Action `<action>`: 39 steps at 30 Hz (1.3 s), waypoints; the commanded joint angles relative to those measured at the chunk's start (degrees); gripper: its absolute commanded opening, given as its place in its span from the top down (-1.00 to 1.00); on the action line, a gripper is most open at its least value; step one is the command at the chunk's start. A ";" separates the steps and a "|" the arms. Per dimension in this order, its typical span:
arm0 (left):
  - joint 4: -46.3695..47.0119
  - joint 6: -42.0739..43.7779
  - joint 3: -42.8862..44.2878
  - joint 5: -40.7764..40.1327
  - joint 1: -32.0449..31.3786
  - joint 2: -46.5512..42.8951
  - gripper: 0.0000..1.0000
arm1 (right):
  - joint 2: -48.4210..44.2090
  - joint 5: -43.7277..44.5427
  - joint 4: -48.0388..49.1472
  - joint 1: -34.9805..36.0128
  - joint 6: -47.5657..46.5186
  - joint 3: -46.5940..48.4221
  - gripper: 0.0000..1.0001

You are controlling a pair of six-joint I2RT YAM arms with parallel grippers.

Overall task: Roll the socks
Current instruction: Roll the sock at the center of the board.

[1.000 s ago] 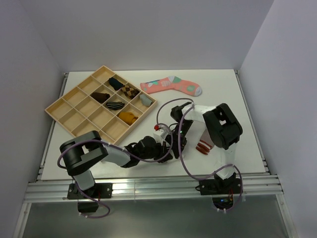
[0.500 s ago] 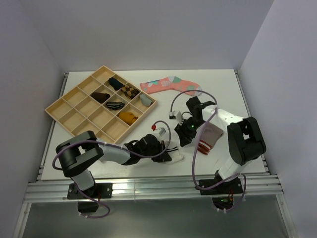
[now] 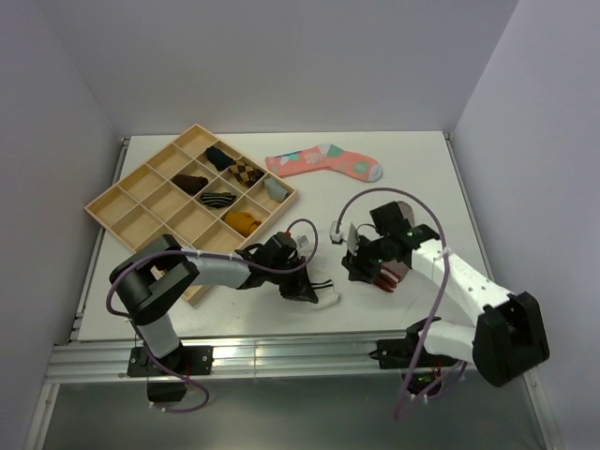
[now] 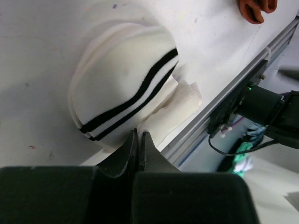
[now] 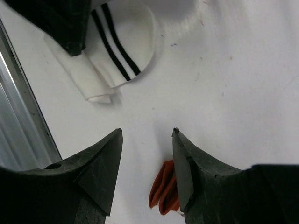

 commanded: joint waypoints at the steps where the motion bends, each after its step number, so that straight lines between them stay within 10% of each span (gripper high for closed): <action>1: -4.56 -0.69 0.88 7.35 1.90 2.09 0.99 | -6.76 1.59 4.92 5.53 -3.73 -4.03 -0.09; 21: 1.58 -3.06 -1.85 14.65 4.98 6.14 0.99 | -2.92 10.73 12.30 35.15 -4.80 -9.13 0.06; 39: 3.79 -2.97 -1.32 17.64 5.95 7.54 0.99 | 4.64 19.35 19.77 38.68 -3.04 -11.60 0.21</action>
